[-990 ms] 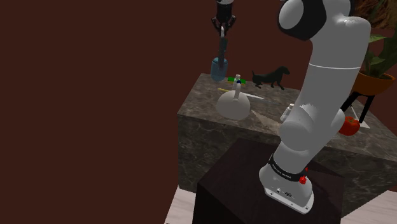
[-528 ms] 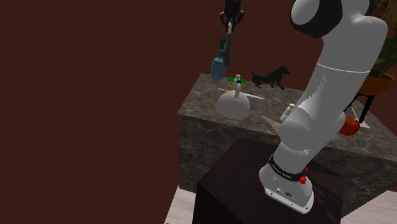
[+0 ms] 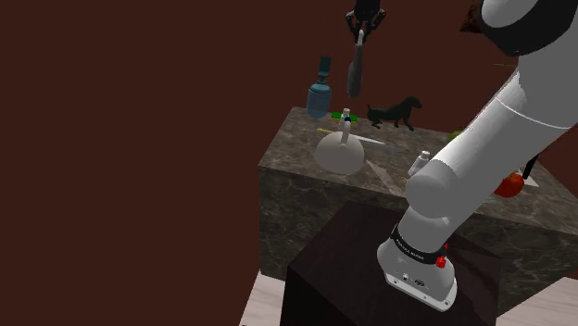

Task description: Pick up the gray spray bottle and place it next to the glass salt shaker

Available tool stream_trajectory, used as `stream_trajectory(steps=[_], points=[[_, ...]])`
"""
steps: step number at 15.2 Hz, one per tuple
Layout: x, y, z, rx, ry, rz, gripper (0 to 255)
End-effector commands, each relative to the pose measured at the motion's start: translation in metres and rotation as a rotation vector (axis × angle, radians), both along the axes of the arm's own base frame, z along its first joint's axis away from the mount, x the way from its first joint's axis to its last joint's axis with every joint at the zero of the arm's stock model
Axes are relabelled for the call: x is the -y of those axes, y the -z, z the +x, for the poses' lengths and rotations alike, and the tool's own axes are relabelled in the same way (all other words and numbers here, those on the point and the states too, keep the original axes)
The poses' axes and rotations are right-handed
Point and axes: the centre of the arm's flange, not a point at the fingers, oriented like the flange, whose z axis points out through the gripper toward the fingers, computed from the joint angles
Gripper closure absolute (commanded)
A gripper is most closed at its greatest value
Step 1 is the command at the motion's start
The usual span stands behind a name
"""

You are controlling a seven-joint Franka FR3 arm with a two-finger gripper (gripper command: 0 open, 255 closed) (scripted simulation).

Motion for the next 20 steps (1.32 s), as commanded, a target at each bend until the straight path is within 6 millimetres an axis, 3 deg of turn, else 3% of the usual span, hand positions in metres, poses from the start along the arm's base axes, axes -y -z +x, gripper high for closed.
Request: stream_trajectory(steps=[1,20], points=[[0.001,-0.004,-0.027,0.0,-0.001,0.0,255],[0.022,-0.062,-0.27,0.0,-0.001,0.0,255]])
